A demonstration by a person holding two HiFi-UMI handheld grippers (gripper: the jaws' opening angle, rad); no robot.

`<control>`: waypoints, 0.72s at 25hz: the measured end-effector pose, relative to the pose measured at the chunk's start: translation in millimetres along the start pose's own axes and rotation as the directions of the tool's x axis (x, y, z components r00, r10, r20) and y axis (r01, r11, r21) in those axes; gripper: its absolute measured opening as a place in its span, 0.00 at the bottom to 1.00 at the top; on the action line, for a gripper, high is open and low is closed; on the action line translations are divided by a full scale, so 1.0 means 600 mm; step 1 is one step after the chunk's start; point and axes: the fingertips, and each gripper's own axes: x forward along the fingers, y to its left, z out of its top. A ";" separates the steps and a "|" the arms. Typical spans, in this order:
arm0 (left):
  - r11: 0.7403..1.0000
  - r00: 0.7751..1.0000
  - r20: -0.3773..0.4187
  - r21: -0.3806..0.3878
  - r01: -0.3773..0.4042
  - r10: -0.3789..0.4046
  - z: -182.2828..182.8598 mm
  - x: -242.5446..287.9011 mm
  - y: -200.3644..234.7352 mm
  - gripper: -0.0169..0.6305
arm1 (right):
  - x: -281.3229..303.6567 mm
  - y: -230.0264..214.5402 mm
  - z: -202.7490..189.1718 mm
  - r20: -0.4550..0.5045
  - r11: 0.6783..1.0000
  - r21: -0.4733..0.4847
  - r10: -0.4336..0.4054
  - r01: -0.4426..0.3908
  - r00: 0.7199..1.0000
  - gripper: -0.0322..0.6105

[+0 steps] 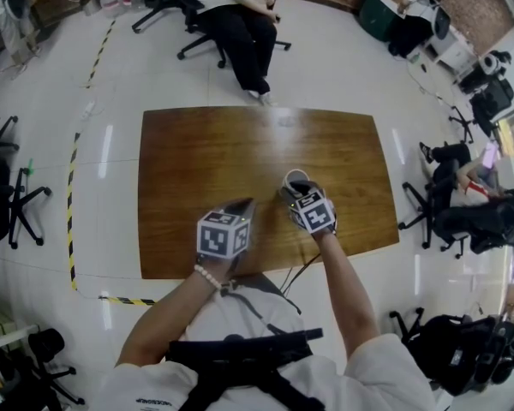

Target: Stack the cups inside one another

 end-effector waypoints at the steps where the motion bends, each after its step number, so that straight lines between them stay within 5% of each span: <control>1: 1.000 1.000 0.000 -0.002 0.002 -0.002 -0.001 -0.002 0.002 0.02 | -0.002 -0.003 0.004 0.011 1.000 0.002 -0.014 0.014 1.000 0.25; 9: 1.000 1.000 0.021 -0.016 0.017 -0.017 0.015 -0.024 0.022 0.02 | -0.086 -0.019 0.067 0.163 0.988 0.121 -0.110 0.090 0.981 0.25; 14: 0.998 0.998 0.041 0.047 0.042 -0.044 0.027 -0.060 0.034 0.02 | -0.175 -0.007 0.106 0.299 0.948 0.285 -0.230 0.143 0.926 0.05; 18: 0.988 0.996 0.036 0.131 0.079 -0.085 0.032 -0.089 0.035 0.02 | -0.239 0.025 0.096 0.341 0.885 0.428 -0.348 0.186 0.873 0.05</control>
